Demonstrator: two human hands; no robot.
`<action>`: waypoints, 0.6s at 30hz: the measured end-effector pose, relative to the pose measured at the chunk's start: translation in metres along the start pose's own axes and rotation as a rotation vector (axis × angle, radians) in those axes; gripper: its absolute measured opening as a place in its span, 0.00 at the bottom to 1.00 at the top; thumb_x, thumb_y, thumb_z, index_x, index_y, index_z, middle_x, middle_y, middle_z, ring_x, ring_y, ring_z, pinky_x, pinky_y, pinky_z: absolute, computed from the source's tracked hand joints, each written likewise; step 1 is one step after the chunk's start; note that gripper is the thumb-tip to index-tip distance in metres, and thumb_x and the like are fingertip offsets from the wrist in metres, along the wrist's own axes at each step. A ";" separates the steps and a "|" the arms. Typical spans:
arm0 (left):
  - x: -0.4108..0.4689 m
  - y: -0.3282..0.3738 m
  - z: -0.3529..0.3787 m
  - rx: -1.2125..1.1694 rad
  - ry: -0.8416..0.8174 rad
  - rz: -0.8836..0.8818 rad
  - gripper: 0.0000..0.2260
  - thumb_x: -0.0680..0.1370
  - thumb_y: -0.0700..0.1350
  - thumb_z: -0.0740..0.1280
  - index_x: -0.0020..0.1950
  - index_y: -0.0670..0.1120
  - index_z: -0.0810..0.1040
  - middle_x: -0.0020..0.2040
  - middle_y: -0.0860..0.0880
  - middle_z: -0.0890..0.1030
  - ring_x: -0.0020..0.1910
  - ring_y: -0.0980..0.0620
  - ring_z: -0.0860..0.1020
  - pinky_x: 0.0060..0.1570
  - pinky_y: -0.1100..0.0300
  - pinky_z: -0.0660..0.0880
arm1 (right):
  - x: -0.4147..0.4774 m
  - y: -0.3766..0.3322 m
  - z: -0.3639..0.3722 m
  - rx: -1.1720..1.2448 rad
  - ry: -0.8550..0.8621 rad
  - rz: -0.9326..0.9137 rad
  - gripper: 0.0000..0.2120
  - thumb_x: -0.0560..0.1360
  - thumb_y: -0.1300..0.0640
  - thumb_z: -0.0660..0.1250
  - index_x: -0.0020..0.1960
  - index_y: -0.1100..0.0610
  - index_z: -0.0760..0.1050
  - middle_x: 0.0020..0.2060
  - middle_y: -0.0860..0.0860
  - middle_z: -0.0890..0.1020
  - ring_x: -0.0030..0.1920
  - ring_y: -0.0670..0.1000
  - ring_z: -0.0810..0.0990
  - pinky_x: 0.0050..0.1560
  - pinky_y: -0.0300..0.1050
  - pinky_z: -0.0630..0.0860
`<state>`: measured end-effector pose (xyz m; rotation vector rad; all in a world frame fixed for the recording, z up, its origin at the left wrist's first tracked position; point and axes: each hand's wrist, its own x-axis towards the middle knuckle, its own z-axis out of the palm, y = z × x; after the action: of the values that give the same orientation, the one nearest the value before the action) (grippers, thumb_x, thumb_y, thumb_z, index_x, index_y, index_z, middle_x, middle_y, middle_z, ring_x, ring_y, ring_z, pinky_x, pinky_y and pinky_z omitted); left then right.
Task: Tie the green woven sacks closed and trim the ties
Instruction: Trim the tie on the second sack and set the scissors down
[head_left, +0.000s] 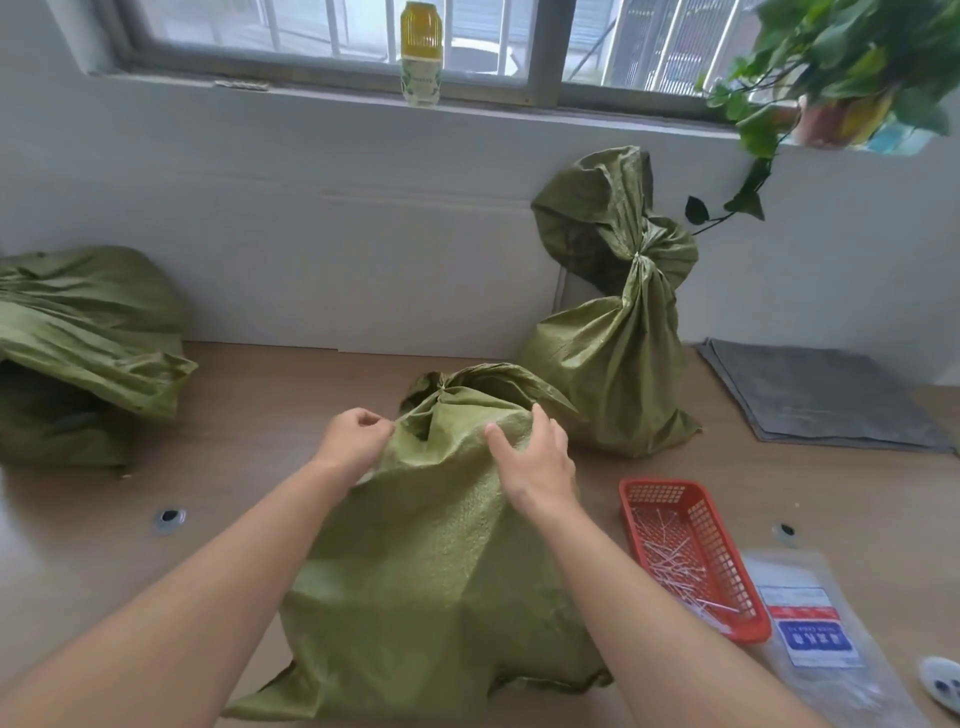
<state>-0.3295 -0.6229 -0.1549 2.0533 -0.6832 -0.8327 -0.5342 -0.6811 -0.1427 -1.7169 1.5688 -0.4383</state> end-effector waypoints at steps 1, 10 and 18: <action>0.006 -0.004 0.003 0.008 -0.013 -0.049 0.15 0.81 0.48 0.67 0.65 0.42 0.78 0.62 0.43 0.81 0.55 0.44 0.80 0.56 0.52 0.77 | 0.004 0.000 0.000 -0.018 0.015 -0.003 0.40 0.78 0.31 0.60 0.84 0.46 0.52 0.81 0.52 0.58 0.78 0.63 0.61 0.75 0.59 0.61; 0.022 -0.011 0.024 0.327 -0.240 -0.278 0.36 0.79 0.66 0.63 0.79 0.45 0.62 0.67 0.41 0.76 0.58 0.38 0.80 0.52 0.50 0.80 | 0.025 0.002 -0.022 -0.368 -0.115 0.172 0.36 0.73 0.27 0.53 0.58 0.54 0.82 0.56 0.54 0.84 0.59 0.60 0.81 0.65 0.55 0.74; 0.009 -0.012 0.028 0.553 -0.624 -0.173 0.17 0.77 0.66 0.65 0.58 0.57 0.77 0.35 0.49 0.71 0.26 0.52 0.66 0.29 0.63 0.62 | 0.011 0.020 -0.026 -0.365 -0.499 0.103 0.50 0.71 0.27 0.69 0.79 0.60 0.65 0.76 0.54 0.72 0.74 0.56 0.73 0.69 0.49 0.72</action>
<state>-0.3423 -0.6357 -0.1808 2.3617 -1.1881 -1.5555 -0.5641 -0.6984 -0.1424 -1.8177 1.4071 0.3320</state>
